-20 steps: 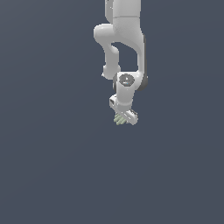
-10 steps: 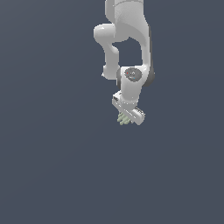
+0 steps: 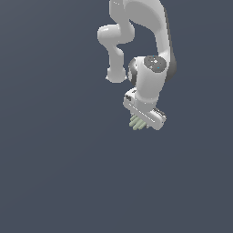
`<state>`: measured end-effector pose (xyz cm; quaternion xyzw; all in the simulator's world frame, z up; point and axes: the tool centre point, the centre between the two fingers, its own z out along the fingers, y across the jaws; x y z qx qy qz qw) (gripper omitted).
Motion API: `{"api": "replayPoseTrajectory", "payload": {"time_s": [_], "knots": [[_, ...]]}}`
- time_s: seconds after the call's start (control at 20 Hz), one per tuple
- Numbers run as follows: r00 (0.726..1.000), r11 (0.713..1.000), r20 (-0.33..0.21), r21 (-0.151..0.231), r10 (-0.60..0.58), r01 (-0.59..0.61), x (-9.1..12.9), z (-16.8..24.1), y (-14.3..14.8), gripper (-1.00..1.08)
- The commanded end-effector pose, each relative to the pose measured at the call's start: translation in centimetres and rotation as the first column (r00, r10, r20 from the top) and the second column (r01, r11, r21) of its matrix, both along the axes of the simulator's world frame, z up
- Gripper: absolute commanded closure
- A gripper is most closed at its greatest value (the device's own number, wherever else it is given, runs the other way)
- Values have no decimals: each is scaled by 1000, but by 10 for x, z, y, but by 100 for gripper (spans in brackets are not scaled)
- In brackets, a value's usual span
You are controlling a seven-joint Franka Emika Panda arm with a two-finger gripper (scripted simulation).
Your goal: Pick up the object and move it to a goal position.
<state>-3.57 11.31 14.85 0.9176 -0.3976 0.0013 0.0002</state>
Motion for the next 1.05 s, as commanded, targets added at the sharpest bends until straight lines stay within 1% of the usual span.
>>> {"api": "replayPoseTrajectory", "payload": {"time_s": [0.0,0.25,0.5,0.75,1.0], "knots": [[1000,1000,-1,-1,0,0,13,20,8,108],[1000,1000,-2,0,1,-1,34,50,20,108],[1000,1000,-2,1,1,-1,48,69,29,108],[1000,1000,-2,1,1,-1,56,80,33,108],[1000,1000,-2,1,1,-1,59,83,35,108]]}}
